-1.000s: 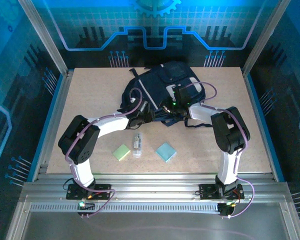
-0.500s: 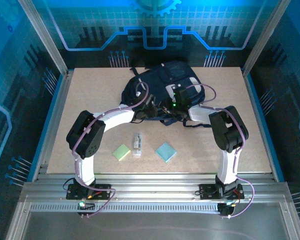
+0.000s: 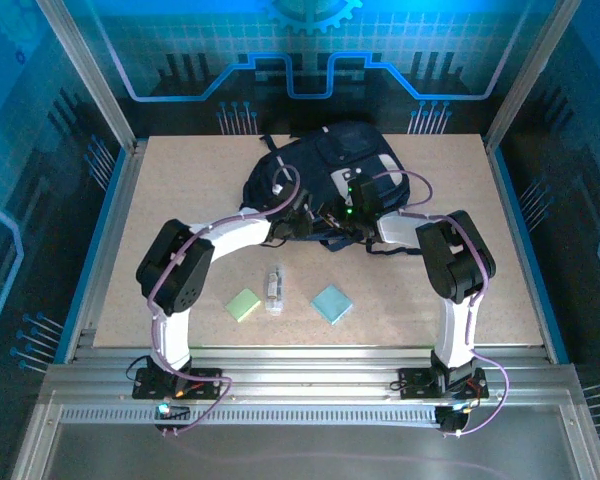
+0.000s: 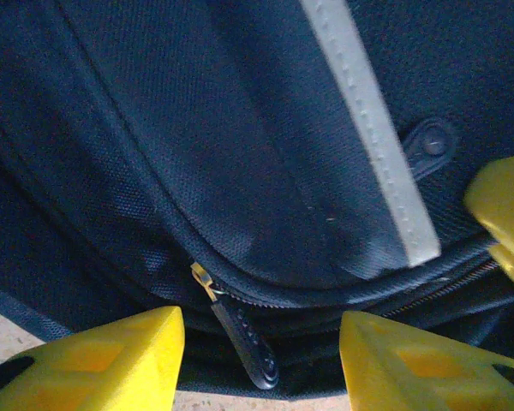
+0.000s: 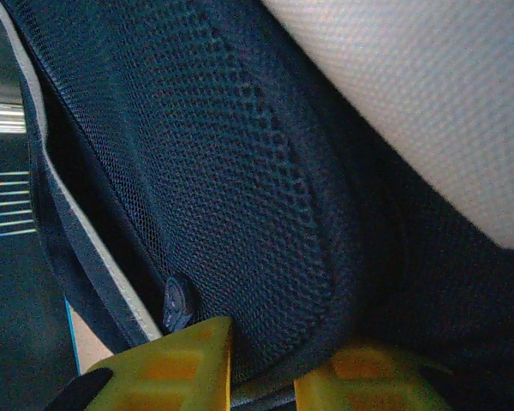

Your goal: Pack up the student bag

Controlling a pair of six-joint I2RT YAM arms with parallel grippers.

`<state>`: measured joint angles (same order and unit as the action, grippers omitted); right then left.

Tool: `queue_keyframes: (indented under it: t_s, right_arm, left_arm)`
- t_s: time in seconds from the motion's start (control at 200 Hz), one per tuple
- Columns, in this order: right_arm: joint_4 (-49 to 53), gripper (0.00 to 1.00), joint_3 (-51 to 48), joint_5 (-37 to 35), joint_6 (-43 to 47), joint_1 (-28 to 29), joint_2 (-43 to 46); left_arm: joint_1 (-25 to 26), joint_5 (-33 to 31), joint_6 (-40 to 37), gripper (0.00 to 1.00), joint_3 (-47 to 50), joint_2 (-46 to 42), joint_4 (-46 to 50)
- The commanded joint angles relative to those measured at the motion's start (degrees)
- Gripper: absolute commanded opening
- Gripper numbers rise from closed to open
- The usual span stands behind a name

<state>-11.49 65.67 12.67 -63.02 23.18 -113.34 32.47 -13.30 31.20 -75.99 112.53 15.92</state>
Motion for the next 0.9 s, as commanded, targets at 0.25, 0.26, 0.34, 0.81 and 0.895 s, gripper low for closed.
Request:
queue_keyframes:
  t_s: [0.25,0.26,0.34,0.81,0.895]
  right_arm:
    - [0.6,0.23,-1.2,0.2,-0.3,-0.5,-2.1]
    - [0.7,0.23,-1.2,0.2,-0.3,-0.5,-2.1]
    - [1.1,0.22,-0.8,0.3,-0.1,-0.7,-2.1]
    - [4.9,0.04,-1.7,-6.8,6.8,-2.5,0.6]
    - [6.2,0.04,-2.5,-9.4,8.3,-3.0,2.3]
  left_arm:
    - [-0.9,-0.4,2.2,0.22,-2.7,6.4,0.9]
    - [-1.0,-0.3,2.2,0.2,-2.7,6.4,0.9]
    - [-1.6,0.2,2.0,0.07,-2.5,5.9,1.3]
    - [-7.3,1.4,-20.8,0.0,0.3,-4.2,12.7]
    - [-8.4,0.5,-23.1,0.0,1.1,-6.1,12.5]
